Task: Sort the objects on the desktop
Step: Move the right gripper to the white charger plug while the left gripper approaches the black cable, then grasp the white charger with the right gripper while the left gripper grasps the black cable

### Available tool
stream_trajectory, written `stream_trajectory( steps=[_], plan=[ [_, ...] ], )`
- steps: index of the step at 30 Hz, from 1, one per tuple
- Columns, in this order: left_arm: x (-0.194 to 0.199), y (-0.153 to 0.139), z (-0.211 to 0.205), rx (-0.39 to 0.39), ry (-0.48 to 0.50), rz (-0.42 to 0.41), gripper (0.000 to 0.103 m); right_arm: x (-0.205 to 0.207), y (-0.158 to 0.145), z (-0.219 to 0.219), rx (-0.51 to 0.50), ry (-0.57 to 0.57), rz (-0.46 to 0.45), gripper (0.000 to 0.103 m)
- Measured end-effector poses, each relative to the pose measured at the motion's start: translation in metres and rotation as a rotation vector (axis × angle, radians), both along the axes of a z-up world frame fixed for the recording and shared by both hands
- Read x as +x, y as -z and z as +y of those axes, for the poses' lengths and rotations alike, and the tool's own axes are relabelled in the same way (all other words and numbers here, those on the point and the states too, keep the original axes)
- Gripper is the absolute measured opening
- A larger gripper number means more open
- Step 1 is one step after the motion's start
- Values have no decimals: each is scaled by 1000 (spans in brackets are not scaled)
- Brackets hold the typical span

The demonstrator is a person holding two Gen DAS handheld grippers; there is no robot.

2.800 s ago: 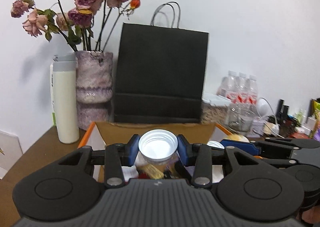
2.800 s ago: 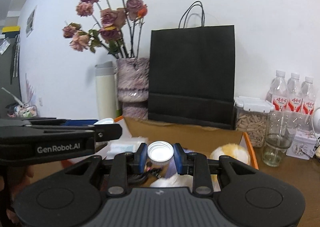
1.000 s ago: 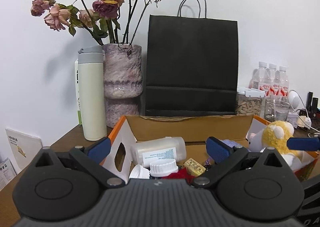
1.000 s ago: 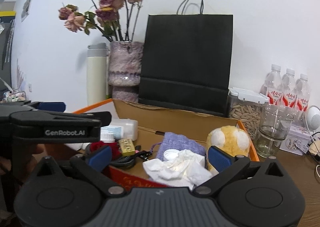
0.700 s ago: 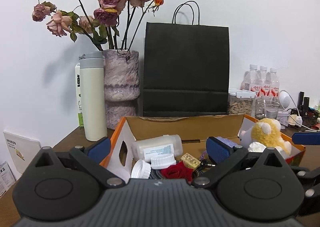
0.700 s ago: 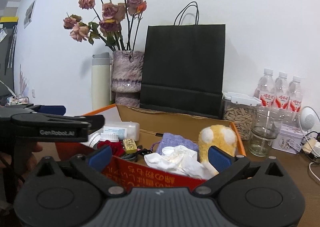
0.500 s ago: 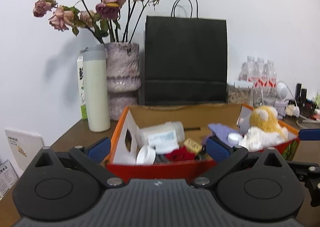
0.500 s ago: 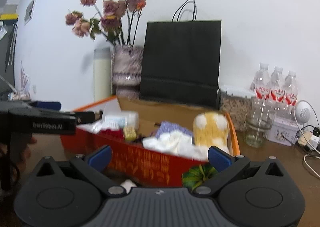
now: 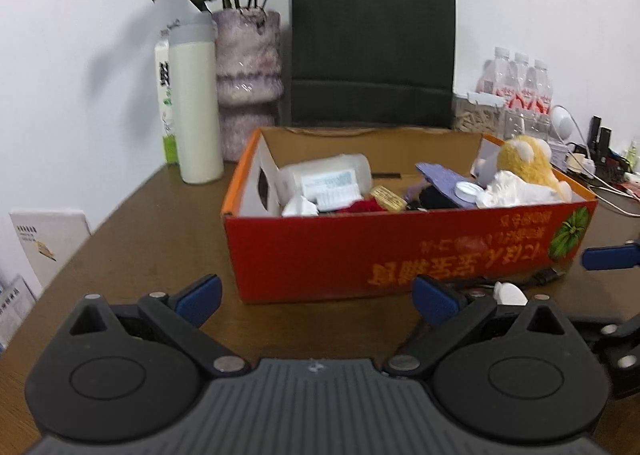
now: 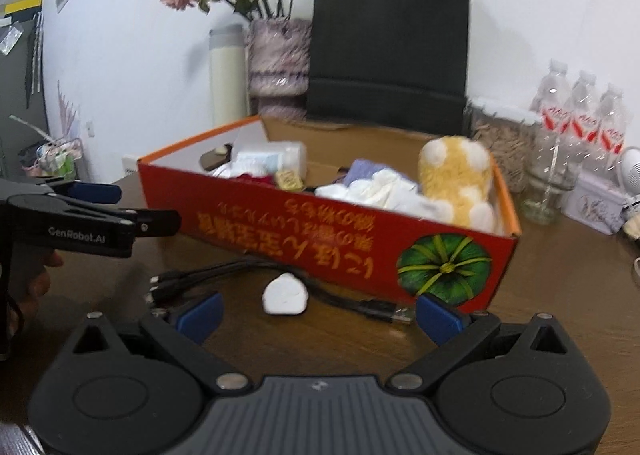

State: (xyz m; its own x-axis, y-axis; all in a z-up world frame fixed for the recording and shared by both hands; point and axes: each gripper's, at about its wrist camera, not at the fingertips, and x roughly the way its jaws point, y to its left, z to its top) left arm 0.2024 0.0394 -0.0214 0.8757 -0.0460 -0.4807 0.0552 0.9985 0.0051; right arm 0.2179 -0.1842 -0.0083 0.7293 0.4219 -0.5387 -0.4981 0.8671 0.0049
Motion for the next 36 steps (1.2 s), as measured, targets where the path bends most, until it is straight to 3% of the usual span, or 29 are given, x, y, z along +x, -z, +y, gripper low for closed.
stream_trajectory(
  steps=[5,14,16,26,36],
  plan=[
    [2,1,0,-4,10,19,103,7,6,16,-21,-23,61,90],
    [8,4,3,-23,-2,56,103,25,9,41,-32,-27,78,42],
    [10,5,4,-31,-5,68,103,25,9,42,-29,-31,75,26],
    [15,9,7,-53,-16,116,103,18,6,29,-8,-11,58,26],
    [13,7,-27,-17,129,98,103,12,5,-2,-1,52,46,26]
  ],
)
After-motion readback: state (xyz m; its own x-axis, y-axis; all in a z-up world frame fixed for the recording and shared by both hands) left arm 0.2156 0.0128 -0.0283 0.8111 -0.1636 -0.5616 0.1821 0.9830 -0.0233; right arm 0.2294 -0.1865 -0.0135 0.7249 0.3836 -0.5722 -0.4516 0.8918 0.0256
